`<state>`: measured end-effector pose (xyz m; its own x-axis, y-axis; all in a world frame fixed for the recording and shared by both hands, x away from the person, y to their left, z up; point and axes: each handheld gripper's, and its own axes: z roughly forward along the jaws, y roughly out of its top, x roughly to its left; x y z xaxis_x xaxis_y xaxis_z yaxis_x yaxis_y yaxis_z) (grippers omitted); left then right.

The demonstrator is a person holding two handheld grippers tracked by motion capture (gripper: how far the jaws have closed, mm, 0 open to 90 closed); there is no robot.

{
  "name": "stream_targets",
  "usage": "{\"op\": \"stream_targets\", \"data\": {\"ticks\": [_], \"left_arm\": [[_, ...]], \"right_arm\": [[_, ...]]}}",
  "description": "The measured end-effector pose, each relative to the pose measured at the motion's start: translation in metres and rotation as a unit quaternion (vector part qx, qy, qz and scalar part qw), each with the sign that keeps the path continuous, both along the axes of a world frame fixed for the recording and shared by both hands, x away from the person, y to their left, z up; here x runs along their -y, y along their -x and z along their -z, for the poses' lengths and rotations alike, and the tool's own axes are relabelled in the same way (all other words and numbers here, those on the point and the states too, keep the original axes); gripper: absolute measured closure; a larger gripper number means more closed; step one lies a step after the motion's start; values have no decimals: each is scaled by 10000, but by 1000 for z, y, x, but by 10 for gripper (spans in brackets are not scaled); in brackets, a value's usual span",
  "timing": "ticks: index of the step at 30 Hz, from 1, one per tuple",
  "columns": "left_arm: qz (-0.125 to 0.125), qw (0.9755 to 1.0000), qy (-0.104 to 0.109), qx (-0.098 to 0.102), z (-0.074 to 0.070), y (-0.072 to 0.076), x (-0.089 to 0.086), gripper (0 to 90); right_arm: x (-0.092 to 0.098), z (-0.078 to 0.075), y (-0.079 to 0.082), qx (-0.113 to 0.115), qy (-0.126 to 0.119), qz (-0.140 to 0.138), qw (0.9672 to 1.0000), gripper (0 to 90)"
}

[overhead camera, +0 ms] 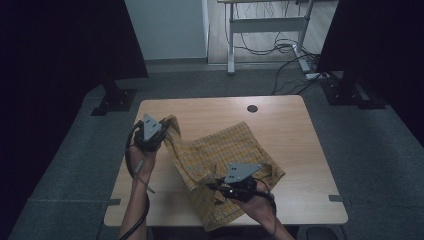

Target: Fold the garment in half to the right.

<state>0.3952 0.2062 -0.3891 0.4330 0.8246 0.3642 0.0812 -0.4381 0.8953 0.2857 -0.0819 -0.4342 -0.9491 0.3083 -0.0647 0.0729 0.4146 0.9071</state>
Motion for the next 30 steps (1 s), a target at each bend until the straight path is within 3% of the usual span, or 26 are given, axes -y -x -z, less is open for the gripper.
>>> {"op": "stream_targets", "data": {"ticks": [4, 6, 9, 12, 14, 18, 23, 30], "left_arm": [[116, 9999, -70, -70, 15, -22, 32, 846], [138, 9996, -153, -169, 32, -35, 46, 845], [140, 9987, -307, -394, 61, -52, 64, 843], [101, 9959, -516, -735, 93, -67, 77, 827], [70, 9920, -758, -1003, 113, -74, 82, 822], [-18, 9853, -985, -1399, 141, -79, 84, 820], [-18, 9809, -1090, -1614, 156, -75, 78, 815], [-48, 9813, -963, -1664, 162, -58, 55, 818]], "right_arm": [[28, 7, -10, -83, -3, 276, 9996, 849], [41, 19, -17, -142, 39, 444, 9989, 850], [57, 44, -30, -412, 61, 654, 9970, 850], [66, 70, -39, -607, 238, 806, 9946, 849], [69, 84, -43, -708, 380, 845, 9932, 848], [65, 105, -47, -817, 764, 848, 9901, 848], [50, 114, -44, -751, 1109, 794, 9878, 845], [28, 115, -34, -795, 1176, 641, 9878, 836]]}}
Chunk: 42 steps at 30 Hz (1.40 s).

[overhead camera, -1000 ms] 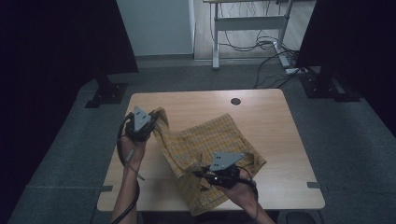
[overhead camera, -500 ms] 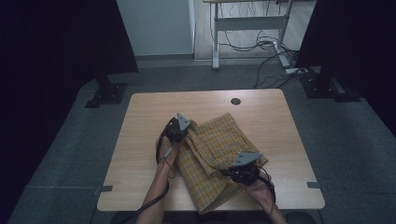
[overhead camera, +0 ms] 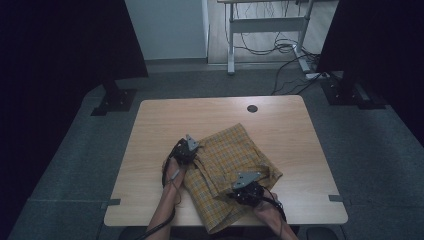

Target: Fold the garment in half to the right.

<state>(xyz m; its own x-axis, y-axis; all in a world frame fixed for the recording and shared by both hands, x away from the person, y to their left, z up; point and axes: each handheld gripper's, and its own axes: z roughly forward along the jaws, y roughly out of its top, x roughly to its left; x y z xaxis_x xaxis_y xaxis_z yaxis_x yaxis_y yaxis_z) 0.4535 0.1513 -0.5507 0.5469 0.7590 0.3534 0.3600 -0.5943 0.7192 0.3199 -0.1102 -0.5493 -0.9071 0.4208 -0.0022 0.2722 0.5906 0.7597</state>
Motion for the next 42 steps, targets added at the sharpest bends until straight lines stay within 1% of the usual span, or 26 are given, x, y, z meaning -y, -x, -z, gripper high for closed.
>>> {"op": "stream_targets", "data": {"ticks": [2, 7, 10, 13, 14, 15, 16, 18, 19, 20, 21, 23, 24, 26, 27, 28, 30, 32, 34, 36, 39, 40, 41, 42], "left_arm": [[-36, 10000, 1, -7, 0, 7, -8, 820], [-102, 9999, 91, -51, 1, 25, -32, 828], [-150, 9997, 178, -90, 1, 35, -46, 831], [-137, 9996, 159, -179, -1, 43, -59, 831], [-138, 9994, 232, -215, -1, 45, -63, 830], [-145, 9989, 354, -275, -1, 46, -69, 830], [-148, 9980, 515, -321, -1, 47, -75, 830], [-165, 9960, 773, -419, 0, 48, -87, 829], [-168, 9955, 821, -437, 0, 48, -90, 829], [-168, 9955, 821, -437, 0, 48, -90, 828], [-169, 9951, 843, -486, -1, 48, -96, 828], [-163, 9956, 763, -521, -5, 47, -101, 820], [-166, 9964, 678, -486, -8, 47, -102, 819], [-193, 9981, 507, -302, -17, 49, -104, 823], [-207, 9984, 492, -199, -24, 51, -106, 826], [-200, 9984, 518, -81, -32, 52, -107, 827], [-189, 9974, 678, 131, -52, 57, -110, 828], [-169, 9954, 852, 411, -74, 62, -113, 828], [-158, 9929, 943, 711, -98, 68, -114, 829], [-130, 9898, 1012, 991, -122, 74, -114, 828], [-65, 9854, 1089, 1310, -154, 80, -110, 828], [-25, 9834, 1114, 1429, -164, 81, -105, 828], [6, 9826, 1123, 1482, -170, 81, -102, 828], [58, 9809, 1159, 1559, -177, 80, -95, 829]], "right_arm": [[-8, 0, 3, -25, 21, -91, 10000, 831], [-32, 0, 13, -83, 65, -366, 9993, 826], [-47, 0, 19, -118, 58, -567, 9983, 824], [-63, -1, 26, -151, 76, -770, 9969, 824], [-67, -1, 28, -151, 75, -839, 9963, 823], [-72, 0, 30, -166, 66, -901, 9958, 824], [-76, 0, 31, -179, 44, -960, 9952, 824], [-84, 1, 33, -219, -9, -1056, 9942, 824], [-88, 1, 34, -228, -37, -1105, 9936, 823], [-88, 1, 34, -228, -37, -1105, 9936, 823], [-91, 1, 34, -235, -53, -1121, 9934, 824], [-96, 1, 35, -231, -123, -1202, 9924, 829], [-97, 0, 35, -212, -164, -1239, 9919, 837], [-96, -6, 37, -165, -329, -1287, 9910, 842], [-95, -12, 38, -135, -447, -1303, 9904, 844], [-94, -18, 39, -95, -566, -1299, 9899, 846], [-91, -34, 40, 4, -786, -1306, 9883, 847], [-88, -51, 42, 85, -966, -1338, 9862, 847], [-86, -67, 43, 226, -1056, -1351, 9849, 847], [-82, -80, 44, 331, -1165, -1372, 9831, 847], [-71, -96, 42, 404, -1403, -1351, 9800, 847], [-67, -100, 42, 415, -1479, -1334, 9791, 847], [-60, -106, 40, 439, -1564, -1304, 9781, 847], [-56, -108, 40, 453, -1597, -1283, 9777, 847]]}}
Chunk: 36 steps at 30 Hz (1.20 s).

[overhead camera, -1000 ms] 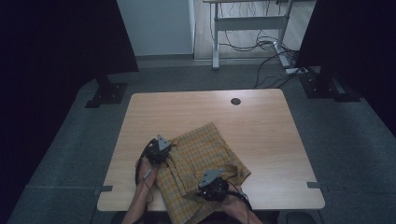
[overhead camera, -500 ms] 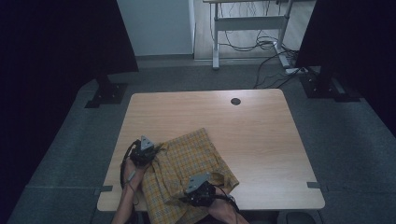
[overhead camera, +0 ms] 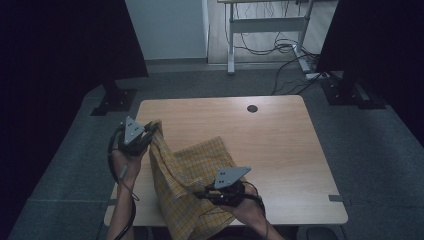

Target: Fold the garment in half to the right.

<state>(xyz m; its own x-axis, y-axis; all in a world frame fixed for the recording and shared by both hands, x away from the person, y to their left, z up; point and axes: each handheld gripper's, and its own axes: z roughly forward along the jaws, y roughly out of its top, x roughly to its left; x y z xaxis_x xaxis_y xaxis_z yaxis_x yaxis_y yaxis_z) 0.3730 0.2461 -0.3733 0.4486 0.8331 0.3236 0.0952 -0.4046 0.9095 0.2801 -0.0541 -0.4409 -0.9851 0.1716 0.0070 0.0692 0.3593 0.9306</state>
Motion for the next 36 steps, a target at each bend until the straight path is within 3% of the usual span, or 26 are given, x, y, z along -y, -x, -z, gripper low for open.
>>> {"op": "stream_targets", "data": {"ticks": [3, 6, 11, 17, 19, 24, 28, 31, 36], "left_arm": [[159, 9998, 67, 88, -6, -8, 22, 830], [339, 9992, 198, 30, 3, -23, 44, 830], [427, 9987, 44, -257, 49, -56, 84, 830], [349, 9968, -359, -621, 105, -82, 113, 829], [344, 9951, -473, -792, 118, -87, 119, 829], [309, 9877, -996, -1164, 143, -95, 130, 824], [268, 9788, -1427, -1444, 157, -98, 132, 816], [289, 9739, -1534, -1647, 165, -97, 127, 809], [284, 9725, -1427, -1821, 168, -86, 111, 813]], "right_arm": [[20, -7, -2, 25, -89, 107, 9999, 846], [40, -3, -5, -59, -93, 248, 9996, 846], [71, 30, -18, -314, 82, 733, 9968, 845], [95, 75, -39, -784, 464, 1122, 9895, 845], [98, 88, -43, -905, 602, 1175, 9871, 843], [96, 107, -46, -1075, 1138, 1265, 9795, 835], [91, 116, -46, -1248, 1255, 1309, 9755, 832], [85, 119, -43, -1305, 1219, 1281, 9756, 832], [68, 119, -33, -1218, 1307, 1176, 9769, 833]]}}
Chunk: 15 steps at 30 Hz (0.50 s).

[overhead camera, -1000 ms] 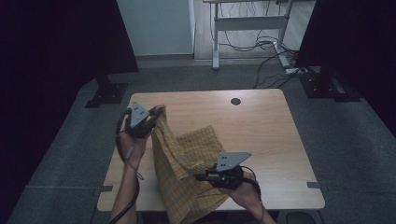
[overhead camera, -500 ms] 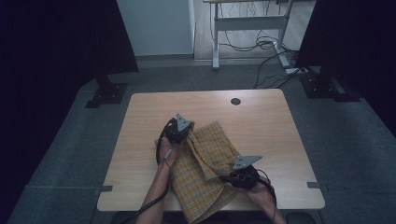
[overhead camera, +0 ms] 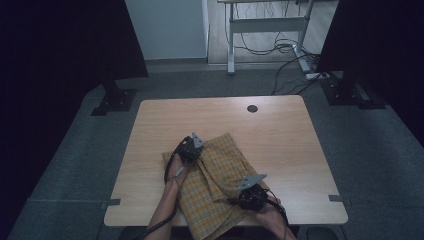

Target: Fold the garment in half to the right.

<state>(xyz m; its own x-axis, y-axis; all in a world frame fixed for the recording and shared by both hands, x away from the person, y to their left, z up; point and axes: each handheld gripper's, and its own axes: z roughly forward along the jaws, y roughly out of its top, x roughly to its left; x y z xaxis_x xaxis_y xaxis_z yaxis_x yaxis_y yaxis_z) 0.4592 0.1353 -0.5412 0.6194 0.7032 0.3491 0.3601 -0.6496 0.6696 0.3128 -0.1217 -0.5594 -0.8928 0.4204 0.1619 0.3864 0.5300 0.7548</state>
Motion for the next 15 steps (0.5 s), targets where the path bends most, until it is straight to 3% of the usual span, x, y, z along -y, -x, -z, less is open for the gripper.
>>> {"op": "stream_targets", "data": {"ticks": [6, 9, 12, 15], "left_arm": [[-57, 9998, 131, -151, -1, 16, -24, 817], [-119, 9997, 140, -128, -1, 23, -36, 817], [-236, 9996, 107, 74, -11, 30, -48, 820], [-289, 9987, 172, 392, -38, 38, -58, 828]], "right_arm": [[-26, 0, 13, -6, -3, -341, 9994, 832], [-38, -1, 19, 82, 55, -512, 9986, 835], [-45, -8, 25, 299, 26, -544, 9981, 850], [-50, -28, 31, 500, -288, -623, 9964, 854]]}}
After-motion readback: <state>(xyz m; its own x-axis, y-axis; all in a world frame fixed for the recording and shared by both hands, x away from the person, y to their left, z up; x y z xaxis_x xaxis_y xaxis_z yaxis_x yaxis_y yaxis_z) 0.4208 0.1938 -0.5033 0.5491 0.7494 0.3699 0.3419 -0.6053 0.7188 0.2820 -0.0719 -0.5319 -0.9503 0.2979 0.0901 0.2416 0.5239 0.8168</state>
